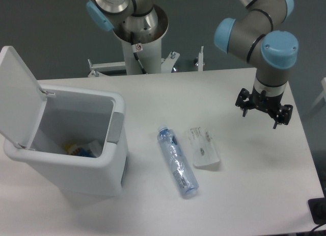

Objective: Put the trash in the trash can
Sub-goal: 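Move the gripper over the clear plastic wrapper and lower toward it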

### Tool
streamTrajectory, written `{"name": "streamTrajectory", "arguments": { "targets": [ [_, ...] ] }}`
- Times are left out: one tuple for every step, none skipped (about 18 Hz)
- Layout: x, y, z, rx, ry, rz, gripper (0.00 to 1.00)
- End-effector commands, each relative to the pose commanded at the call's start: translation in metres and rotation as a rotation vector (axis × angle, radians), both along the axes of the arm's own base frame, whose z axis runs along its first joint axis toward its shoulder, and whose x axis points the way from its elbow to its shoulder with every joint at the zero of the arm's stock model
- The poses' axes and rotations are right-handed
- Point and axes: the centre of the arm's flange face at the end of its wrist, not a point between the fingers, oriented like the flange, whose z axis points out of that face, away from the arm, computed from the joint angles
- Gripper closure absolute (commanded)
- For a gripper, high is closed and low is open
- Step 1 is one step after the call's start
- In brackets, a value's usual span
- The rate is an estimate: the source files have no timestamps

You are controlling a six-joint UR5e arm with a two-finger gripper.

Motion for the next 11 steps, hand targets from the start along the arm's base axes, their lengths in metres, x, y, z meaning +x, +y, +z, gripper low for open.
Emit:
{"name": "streamTrajectory", "arguments": {
  "targets": [
    [0.000, 0.000, 0.000, -0.001, 0.001, 0.000, 0.00],
    [0.001, 0.001, 0.000, 0.000, 0.000, -0.002, 0.00],
    [0.001, 0.001, -0.002, -0.001, -0.003, -0.003, 0.00],
    [0.003, 0.004, -0.003, -0.001, -0.003, -0.008, 0.00],
    [0.004, 0.004, -0.003, 0.000, -0.003, -0.008, 0.00],
    [0.005, 0.004, -0.004, 0.001, -0.005, -0.007, 0.00],
    [0.005, 0.004, -0.005, 0.003, -0.008, -0.004, 0.00],
    [0.006, 0.003, -0.008, 0.001, -0.013, -0.001, 0.00],
    [0.008, 0.003, -0.011, 0.000, -0.021, 0.002, 0.00],
    [0.010, 0.002, -0.013, 0.002, -0.029, 0.003, 0.00],
    [0.013, 0.002, -0.013, 0.003, -0.031, 0.003, 0.00]
  ]
}}
